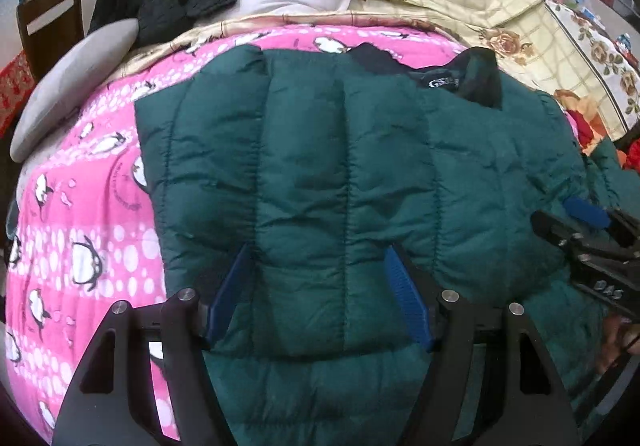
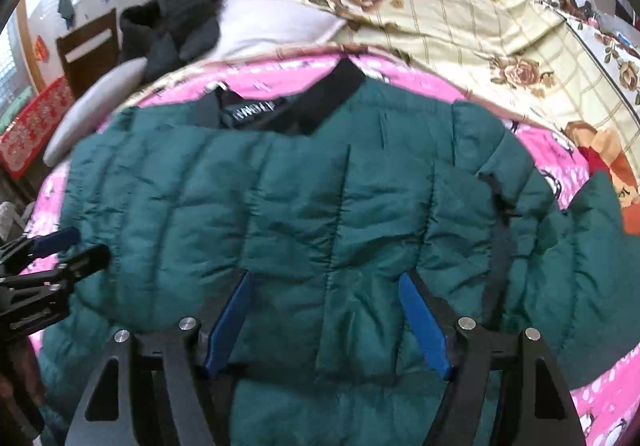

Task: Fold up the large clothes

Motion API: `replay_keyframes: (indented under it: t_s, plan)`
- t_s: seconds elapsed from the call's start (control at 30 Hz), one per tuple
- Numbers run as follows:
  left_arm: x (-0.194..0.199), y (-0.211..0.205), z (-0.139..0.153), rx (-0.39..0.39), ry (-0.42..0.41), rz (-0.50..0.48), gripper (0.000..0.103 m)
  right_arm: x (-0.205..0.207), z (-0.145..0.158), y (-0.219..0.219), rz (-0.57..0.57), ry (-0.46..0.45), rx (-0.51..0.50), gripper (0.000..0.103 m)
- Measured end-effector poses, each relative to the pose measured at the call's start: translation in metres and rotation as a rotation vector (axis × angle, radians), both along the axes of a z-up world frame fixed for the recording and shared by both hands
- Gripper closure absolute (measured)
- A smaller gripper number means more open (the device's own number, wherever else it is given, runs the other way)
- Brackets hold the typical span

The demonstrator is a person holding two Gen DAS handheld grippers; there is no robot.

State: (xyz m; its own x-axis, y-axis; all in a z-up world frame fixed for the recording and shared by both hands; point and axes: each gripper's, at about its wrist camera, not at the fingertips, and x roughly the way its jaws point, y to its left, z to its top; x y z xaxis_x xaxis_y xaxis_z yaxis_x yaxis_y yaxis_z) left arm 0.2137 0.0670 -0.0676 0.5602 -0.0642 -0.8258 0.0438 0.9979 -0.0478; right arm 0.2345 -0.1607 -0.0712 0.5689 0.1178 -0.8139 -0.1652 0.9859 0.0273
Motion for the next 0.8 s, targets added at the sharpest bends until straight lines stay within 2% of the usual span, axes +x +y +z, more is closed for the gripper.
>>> replay_keyframes:
  t_s: [0.1,0.17,0.27,0.5,0.63,0.8]
  plan:
    - [0.008,0.006,-0.007,-0.066,0.019,0.019,0.032,0.015,-0.019,-0.001,-0.015,0.04,0.001,0.03]
    - [0.008,0.007,-0.008,-0.081,0.023,0.025,0.032,0.019,-0.023,-0.003,-0.017,0.042,-0.002,0.03]
    - [0.004,0.003,-0.008,-0.066,0.019,0.016,0.032,0.011,-0.016,-0.003,-0.016,0.034,-0.009,0.03]
    - [-0.023,-0.008,0.009,-0.108,-0.02,-0.016,0.032,-0.04,0.014,-0.005,0.036,-0.013,-0.054,0.03]
    - [-0.039,-0.021,0.019,-0.11,-0.046,-0.042,0.032,-0.06,0.021,-0.01,0.035,-0.018,-0.046,0.03]
    - [-0.048,-0.031,0.015,-0.108,-0.035,-0.044,0.032,-0.077,0.023,-0.021,0.02,-0.018,-0.05,0.03]
